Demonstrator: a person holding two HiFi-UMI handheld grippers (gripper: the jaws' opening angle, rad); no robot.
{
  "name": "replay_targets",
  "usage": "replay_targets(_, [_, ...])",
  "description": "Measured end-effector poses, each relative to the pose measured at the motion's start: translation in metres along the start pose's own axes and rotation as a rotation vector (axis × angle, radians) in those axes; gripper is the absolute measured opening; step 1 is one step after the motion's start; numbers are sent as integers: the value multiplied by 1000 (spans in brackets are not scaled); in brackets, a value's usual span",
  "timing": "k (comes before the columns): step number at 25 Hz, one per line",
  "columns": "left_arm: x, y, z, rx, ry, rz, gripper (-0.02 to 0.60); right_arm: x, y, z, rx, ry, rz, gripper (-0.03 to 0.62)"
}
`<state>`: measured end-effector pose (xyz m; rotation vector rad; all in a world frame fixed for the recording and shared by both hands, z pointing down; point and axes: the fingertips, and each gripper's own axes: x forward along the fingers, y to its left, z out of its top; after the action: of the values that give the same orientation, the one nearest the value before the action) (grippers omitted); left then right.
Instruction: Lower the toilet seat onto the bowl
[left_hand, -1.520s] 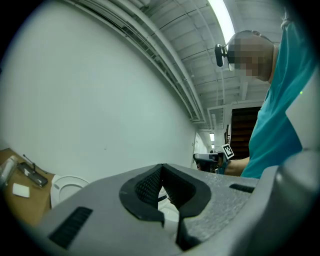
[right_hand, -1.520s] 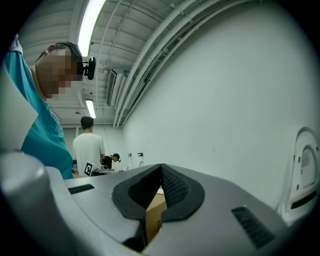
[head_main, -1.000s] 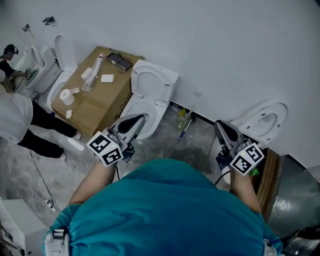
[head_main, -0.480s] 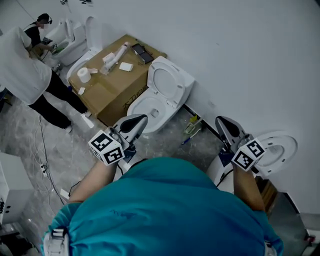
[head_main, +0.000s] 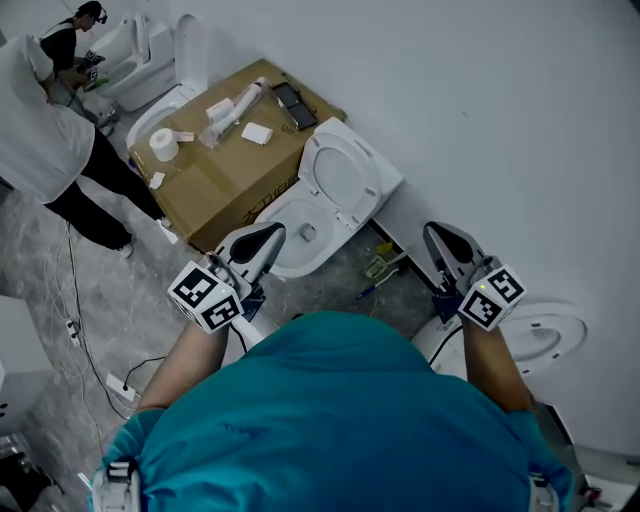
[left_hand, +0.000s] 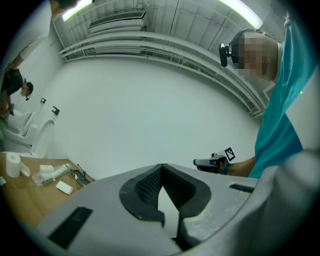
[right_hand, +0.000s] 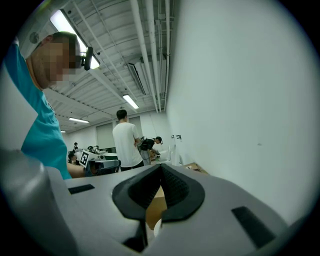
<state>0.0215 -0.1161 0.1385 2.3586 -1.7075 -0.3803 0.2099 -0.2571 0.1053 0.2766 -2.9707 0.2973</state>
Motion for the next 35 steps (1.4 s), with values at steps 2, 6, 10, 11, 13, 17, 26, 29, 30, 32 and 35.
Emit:
replay_targets(2, [4,20,2,0,-6,7,5,22,-10,0,-24,29,5,-2])
replay_targets(6, [13,51,2,2,-11,30,5,62,-32,-2,-39,44,32,-2])
replay_targets(10, [15,68,0,-17,-19,95,5,98,-55,-9,-23,70,84,-2])
replay_targets(11, [15,72,-2,-18,-16,118,5,107,-62,-11,-22,81,100,-2])
replay_targets(13, [19,81,-6,-16,-2,168,5,123,-80,-16,-28,104,132,-2])
replay_targets(17, [39,89,-17,-6,12,278,5,153,-130,-30,-51,152,204,-2])
replay_targets(26, [111,86,-45,-39,-50,575,5,198,-218,-86,-87,246,443,-2])
replay_targets(29, [132,84,-55,-58,-59,620,5,208,-235,-105,-115,281,481,-2])
replay_targets(30, [137,84,-59,-61,-52,634,5,212,-240,-112,-124,293,486,-2])
replay_targets(32, [146,86,-64,-62,-30,654,5,221,-247,-124,-142,318,488,0])
replay_targets(35, [149,90,-72,-55,-8,661,5,235,-254,-141,-162,345,469,3])
